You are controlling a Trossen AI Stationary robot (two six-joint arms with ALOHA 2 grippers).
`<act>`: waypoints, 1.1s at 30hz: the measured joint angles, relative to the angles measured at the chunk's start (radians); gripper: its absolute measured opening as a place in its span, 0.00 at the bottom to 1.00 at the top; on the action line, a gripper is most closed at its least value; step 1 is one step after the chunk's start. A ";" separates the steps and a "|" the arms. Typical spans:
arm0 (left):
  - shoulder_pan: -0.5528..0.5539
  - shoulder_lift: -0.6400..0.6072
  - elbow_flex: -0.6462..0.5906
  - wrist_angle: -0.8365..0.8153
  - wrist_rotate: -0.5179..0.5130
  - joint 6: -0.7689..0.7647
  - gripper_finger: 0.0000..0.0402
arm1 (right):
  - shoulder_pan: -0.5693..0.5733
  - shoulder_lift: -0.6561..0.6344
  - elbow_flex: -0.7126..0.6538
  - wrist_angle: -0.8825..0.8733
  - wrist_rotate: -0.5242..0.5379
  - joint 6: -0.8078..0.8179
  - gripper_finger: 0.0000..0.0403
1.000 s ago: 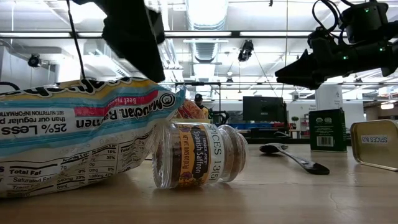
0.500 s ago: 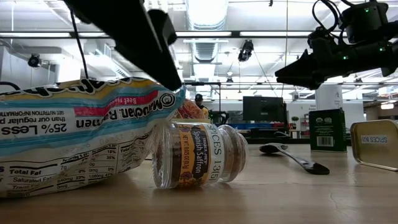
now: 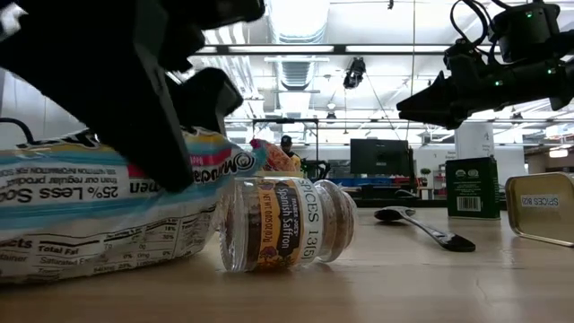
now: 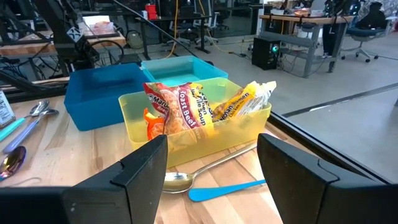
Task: Pick & Place Food Item
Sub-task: Put the blue noodle pack into the yellow bin
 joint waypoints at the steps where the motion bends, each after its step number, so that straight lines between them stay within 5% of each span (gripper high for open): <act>1: 0.001 0.000 0.000 0.006 0.000 0.000 0.70 | 0.000 0.000 0.000 0.000 0.000 0.000 0.61; 33: 0.008 -0.001 0.001 -0.035 -0.061 -0.058 0.70 | 0.000 0.000 0.000 0.000 0.000 0.000 0.61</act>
